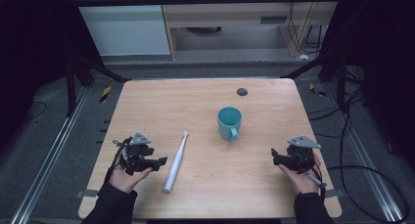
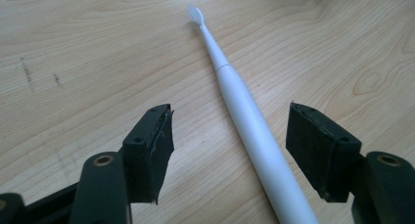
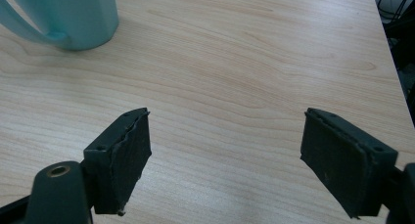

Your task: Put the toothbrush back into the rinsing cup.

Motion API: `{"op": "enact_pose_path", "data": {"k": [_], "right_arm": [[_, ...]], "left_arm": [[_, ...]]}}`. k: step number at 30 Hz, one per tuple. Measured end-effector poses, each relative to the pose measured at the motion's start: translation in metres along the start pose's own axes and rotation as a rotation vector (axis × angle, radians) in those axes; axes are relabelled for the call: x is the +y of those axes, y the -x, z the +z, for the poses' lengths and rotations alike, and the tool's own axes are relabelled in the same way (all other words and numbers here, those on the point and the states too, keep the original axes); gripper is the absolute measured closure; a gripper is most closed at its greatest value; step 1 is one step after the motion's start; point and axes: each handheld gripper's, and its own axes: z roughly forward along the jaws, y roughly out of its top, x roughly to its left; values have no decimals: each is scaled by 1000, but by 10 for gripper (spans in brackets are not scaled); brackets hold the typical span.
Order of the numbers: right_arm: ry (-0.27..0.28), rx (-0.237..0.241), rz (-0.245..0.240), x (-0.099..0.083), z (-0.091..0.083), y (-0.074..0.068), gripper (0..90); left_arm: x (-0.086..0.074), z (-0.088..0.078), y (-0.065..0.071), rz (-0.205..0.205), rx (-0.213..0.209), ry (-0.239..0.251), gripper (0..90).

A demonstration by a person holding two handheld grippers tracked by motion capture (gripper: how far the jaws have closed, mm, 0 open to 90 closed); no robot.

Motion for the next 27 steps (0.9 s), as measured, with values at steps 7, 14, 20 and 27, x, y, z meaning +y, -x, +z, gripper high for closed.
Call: {"op": "enact_pose_path", "data": {"k": [7,14,20,27], "right_arm": [[-5,-8,-4,0,-1,1,189],[-15,-9,-18,0,0,1,191],[-24,-14,-26,-1,1,0,191],[-33,-15,-26,-1,2,0,193]], "left_arm": [[4,10,6,1,-7,-56,346],[9,23,14,27,-21,-144,356],[11,32,18,25,-18,-178,367],[12,43,22,8,-19,-209,390]]}}
